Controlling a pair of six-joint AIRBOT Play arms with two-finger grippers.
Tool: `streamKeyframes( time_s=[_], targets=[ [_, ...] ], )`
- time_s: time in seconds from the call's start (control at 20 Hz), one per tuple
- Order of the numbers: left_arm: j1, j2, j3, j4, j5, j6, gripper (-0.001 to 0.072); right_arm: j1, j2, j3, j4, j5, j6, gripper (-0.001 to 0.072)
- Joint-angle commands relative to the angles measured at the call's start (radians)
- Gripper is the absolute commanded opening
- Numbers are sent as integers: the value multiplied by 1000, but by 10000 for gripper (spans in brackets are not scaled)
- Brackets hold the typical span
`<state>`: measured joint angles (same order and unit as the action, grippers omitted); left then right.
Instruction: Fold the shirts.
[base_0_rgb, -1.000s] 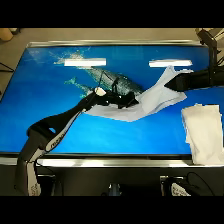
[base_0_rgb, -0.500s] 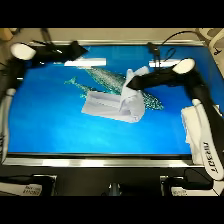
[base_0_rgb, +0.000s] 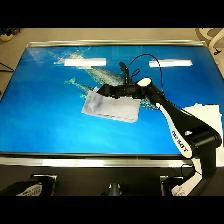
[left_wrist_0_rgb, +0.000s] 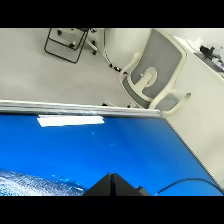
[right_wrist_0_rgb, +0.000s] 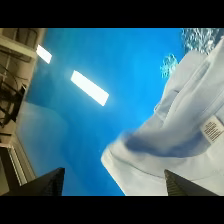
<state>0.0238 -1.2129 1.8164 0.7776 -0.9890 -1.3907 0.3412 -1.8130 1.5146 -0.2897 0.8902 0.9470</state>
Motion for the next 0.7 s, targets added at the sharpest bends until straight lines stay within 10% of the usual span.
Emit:
streamKeyframes(
  time_s=[0.0, 0.35, 0.65],
  targets=[
    [6, 21, -33, 26, -24, 4, 30, -64, 18, 1, 42, 85, -54, 671],
    [6, 21, -113, 91, -24, 5, 31, -370, 139, -15, -934, 511, 251, 667],
    [6, 18, -118, 91, -25, 3, 31, -362, 67, -168, -594, 305, 234, 665]
  ],
)
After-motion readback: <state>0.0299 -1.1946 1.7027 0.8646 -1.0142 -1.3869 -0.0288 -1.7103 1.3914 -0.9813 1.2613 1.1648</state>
